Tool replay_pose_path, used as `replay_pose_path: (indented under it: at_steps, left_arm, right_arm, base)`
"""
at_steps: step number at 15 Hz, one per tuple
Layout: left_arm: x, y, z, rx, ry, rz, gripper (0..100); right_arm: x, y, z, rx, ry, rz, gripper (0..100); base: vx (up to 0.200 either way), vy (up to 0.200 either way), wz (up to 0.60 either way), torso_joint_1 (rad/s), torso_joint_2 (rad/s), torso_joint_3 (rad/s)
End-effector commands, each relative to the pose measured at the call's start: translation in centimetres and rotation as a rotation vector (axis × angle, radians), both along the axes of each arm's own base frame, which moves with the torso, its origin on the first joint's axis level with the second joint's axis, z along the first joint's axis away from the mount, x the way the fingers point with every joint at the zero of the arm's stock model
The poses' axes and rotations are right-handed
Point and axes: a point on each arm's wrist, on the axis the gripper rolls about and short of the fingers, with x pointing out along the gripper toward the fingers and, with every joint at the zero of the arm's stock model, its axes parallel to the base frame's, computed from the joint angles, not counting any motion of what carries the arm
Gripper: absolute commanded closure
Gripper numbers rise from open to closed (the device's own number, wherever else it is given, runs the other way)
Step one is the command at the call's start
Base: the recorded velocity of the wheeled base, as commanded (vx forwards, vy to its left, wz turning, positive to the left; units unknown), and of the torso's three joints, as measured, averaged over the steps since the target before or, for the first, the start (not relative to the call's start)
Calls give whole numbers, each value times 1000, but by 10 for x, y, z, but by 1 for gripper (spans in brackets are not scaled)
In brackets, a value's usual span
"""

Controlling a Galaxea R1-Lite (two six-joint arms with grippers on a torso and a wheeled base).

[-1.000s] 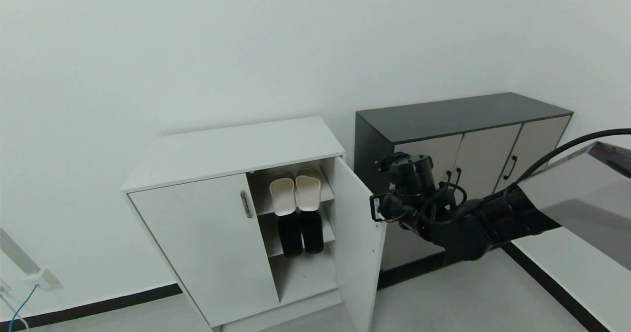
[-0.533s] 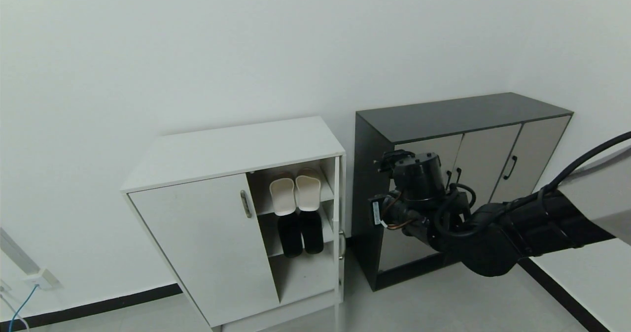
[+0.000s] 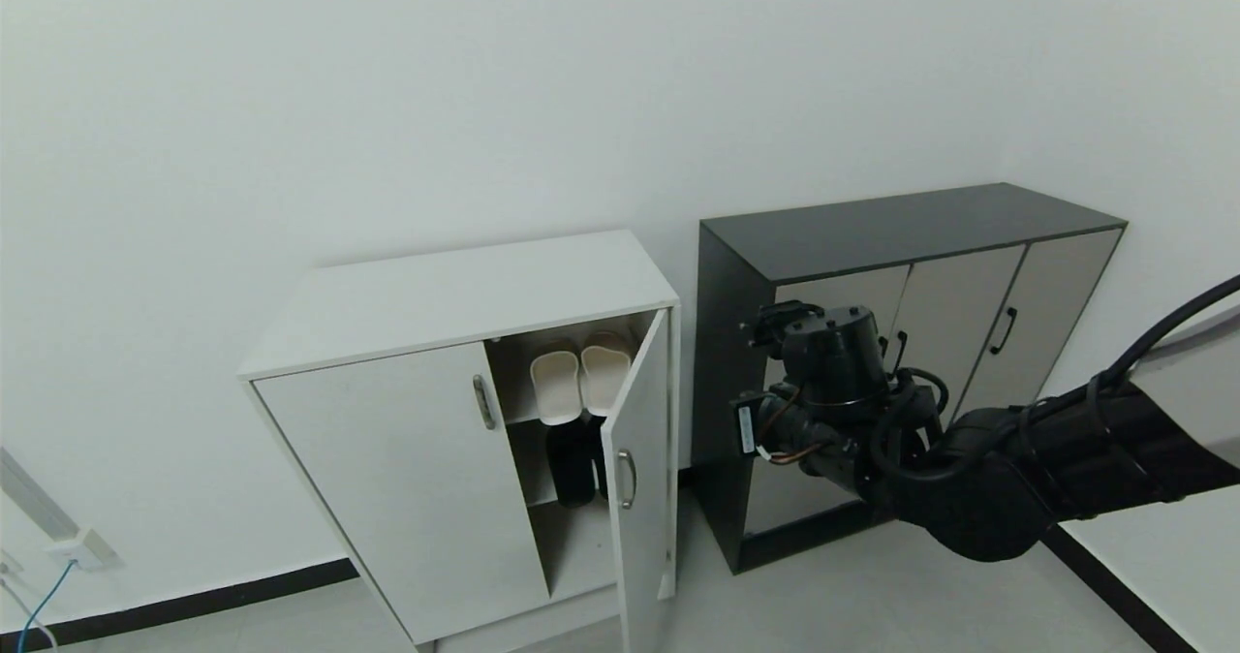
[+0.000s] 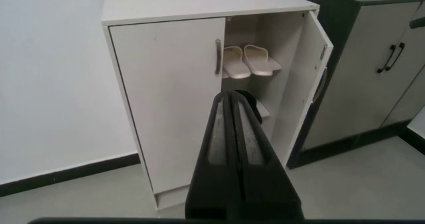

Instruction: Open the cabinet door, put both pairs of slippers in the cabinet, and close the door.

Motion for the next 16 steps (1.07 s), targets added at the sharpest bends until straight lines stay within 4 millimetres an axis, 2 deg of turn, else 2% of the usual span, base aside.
replay_pose_path:
  at_steps: [1, 2, 7, 12, 16]
  left_arm:
    - [0, 0, 0, -1, 1, 1, 100]
    - [0, 0, 0, -1, 1, 1, 100]
    - [0, 0, 0, -1, 1, 1, 100]
    - [0, 0, 0, -1, 0, 1, 100]
    - [0, 0, 0, -1, 0, 1, 100]
  right_arm:
    - [-2, -1, -1, -3, 5, 4, 100]
    - [-3, -2, -5, -4, 18, 19, 100]
    - [-8, -9, -14, -11, 36, 42, 100]
    - [-2, -31, -34, -112, 74, -26, 100]
    - [20, -17, -55, -102, 71, -22, 100]
  base:
    - [0, 0, 600, -2, 12, 2]
    - [0, 0, 600, -7, 2, 7]
    - [0, 0, 0, 0, 0, 0]
    - [0, 0, 0, 0, 0, 0]
    - [0, 0, 0, 0, 0, 0]
